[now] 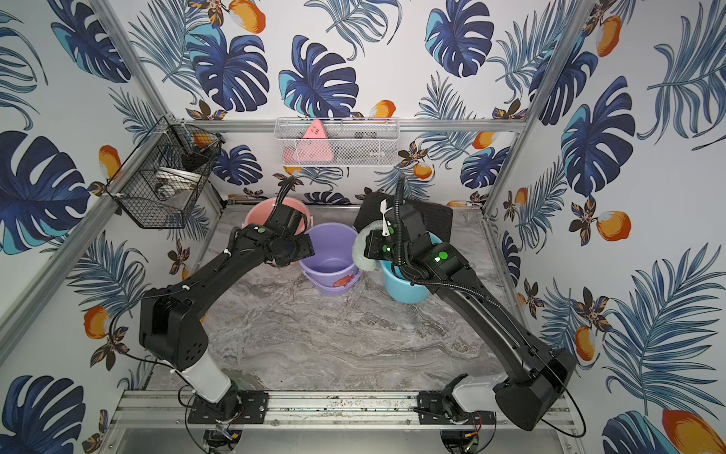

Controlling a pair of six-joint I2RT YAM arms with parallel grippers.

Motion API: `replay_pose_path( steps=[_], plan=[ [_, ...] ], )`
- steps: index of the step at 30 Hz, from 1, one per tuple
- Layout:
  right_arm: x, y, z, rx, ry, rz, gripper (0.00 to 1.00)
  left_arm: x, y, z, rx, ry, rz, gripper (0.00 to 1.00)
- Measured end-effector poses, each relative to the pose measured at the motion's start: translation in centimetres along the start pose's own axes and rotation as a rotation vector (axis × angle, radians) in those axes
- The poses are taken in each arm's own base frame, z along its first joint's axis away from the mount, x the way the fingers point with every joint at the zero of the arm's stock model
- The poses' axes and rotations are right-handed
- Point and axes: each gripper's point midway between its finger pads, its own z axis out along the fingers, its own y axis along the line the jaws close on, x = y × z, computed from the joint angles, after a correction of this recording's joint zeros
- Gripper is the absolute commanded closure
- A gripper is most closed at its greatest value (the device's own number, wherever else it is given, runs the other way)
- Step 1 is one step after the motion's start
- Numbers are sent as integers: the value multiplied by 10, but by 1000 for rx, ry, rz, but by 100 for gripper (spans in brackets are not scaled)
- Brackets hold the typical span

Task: Wipe the inside of the bucket with a cloth
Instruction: Pick up the bucket from the center of the board.

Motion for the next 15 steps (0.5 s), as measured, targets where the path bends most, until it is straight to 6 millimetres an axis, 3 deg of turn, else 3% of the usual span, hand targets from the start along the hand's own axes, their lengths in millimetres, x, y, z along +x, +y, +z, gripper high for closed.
replay_pose_path(
  steps=[7, 13, 15],
  plan=[
    [9, 9, 11, -7, 29, -14, 100, -3, -7, 10, 10, 16, -2, 70],
    [15, 14, 17, -18, 39, -23, 100, -9, -9, 15, 4, 18, -5, 77],
    [16, 14, 18, -17, 41, -24, 100, -8, -7, 16, 0, 23, -2, 84]
  ],
)
